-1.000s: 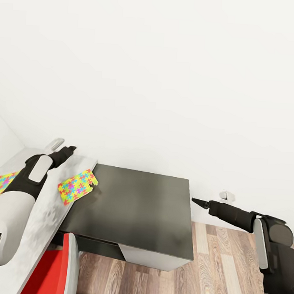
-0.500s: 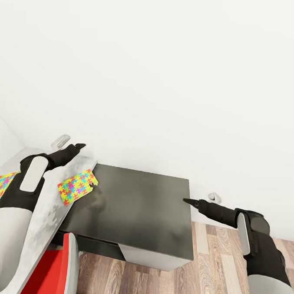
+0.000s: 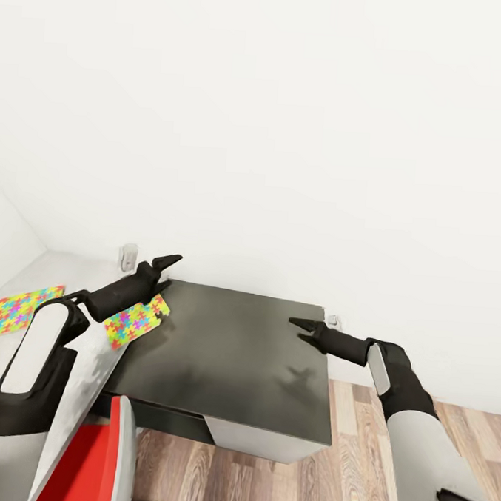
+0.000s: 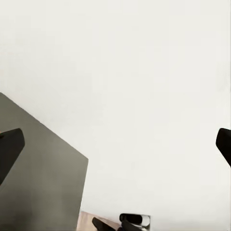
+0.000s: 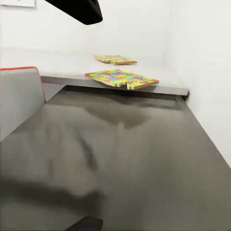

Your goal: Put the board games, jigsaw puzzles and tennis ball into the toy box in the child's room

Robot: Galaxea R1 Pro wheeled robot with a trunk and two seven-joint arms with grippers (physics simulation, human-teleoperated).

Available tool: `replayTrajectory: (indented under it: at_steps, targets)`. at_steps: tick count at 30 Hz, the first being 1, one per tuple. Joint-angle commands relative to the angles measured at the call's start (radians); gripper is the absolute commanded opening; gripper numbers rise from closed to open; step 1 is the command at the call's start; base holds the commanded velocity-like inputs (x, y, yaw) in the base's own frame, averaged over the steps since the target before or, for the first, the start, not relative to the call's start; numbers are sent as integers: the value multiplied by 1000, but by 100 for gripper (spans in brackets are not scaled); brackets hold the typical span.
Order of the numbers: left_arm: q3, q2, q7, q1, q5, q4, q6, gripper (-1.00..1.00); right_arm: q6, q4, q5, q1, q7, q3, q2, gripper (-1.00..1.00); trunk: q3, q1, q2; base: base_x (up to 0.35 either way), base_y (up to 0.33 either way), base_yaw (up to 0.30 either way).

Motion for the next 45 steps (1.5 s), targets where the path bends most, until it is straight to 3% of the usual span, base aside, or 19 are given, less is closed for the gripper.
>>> replayTrajectory:
  at_steps: [1, 5, 12, 17, 26, 27, 35, 45]
  targets:
    - [-15, -15, 8, 0, 25, -5, 4, 100, 1, 22, -7, -10, 12, -2, -1, 100, -1, 1, -2, 0, 0, 151]
    - [-55, -66, 35, -25, 64, -16, 9, 100, -7, 85, -27, -38, 34, -5, -7, 100, 2, 1, -2, 0, 0, 197]
    - [-76, -95, 109, -66, 88, -21, 13, 100, -11, 117, -49, -54, 57, -6, -11, 100, 7, 1, -2, 0, 0, 236]
    - [-77, -102, 132, -75, 94, -21, 14, 100, -11, 125, -62, -58, 80, -7, -21, 100, 10, 1, -2, 0, 0, 255]
    - [-71, -107, 178, -100, 117, -22, 15, 100, -11, 206, -92, -81, 109, -8, -111, 100, 17, 1, -2, 0, 0, 264]
    - [-71, -107, 178, -100, 117, -22, 15, 100, -11, 206, -92, -81, 109, -8, -111, 100, 18, 1, -2, 0, 0, 267]
    - [-75, -114, 317, -160, 199, -22, 13, 100, -17, 329, -133, -117, 115, -8, -180, 100, 22, 1, -2, 0, 0, 267]
    - [-77, -128, 421, -232, 236, -22, 12, 100, -49, 388, -144, -126, 111, -9, -199, 100, 22, 1, -2, 0, 0, 210]
